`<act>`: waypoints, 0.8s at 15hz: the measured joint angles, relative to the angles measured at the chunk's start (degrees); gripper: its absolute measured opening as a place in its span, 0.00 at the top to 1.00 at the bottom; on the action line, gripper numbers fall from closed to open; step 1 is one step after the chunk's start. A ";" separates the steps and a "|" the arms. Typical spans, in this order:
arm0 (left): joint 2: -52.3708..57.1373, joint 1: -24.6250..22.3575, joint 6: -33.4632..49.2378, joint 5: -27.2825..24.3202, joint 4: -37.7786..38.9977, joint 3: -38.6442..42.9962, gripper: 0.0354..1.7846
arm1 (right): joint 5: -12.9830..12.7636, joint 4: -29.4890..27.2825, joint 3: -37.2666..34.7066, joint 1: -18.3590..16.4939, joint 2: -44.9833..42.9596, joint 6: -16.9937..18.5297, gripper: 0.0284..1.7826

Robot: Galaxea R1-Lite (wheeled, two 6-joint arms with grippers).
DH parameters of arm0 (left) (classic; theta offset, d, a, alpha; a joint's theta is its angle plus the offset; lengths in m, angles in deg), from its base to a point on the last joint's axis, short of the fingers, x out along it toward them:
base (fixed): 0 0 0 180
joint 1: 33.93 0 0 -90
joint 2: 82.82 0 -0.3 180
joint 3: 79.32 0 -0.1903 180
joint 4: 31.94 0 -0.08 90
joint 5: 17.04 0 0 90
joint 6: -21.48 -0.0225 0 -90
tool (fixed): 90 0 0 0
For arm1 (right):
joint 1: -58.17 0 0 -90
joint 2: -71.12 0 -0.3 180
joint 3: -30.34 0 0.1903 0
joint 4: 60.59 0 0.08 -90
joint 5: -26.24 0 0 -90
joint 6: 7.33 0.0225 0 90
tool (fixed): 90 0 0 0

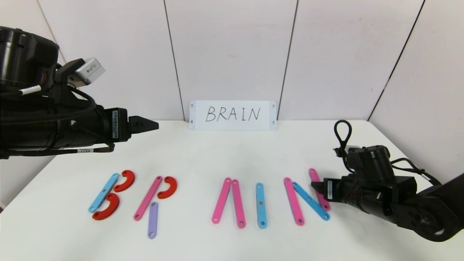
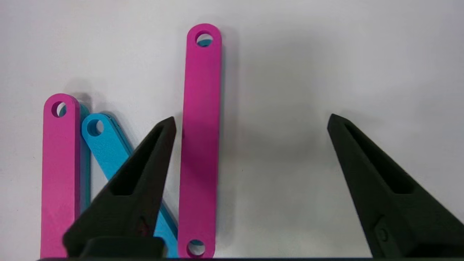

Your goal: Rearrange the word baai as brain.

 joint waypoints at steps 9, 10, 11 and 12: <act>-0.15 0.09 0.01 -0.01 0.00 0.00 0.06 | -0.01 0.11 -0.33 -0.32 -0.61 0.07 0.03; -0.15 0.09 0.01 0.00 -0.02 0.00 0.06 | -0.01 0.09 -0.20 -0.37 -0.74 0.11 0.03; -0.15 0.11 0.01 0.00 -0.02 0.00 0.06 | -0.01 0.11 0.02 -0.41 -1.02 0.16 0.03; -0.15 0.13 0.00 -0.01 0.00 0.00 0.06 | 0.00 0.09 0.30 -0.43 -1.65 0.13 0.03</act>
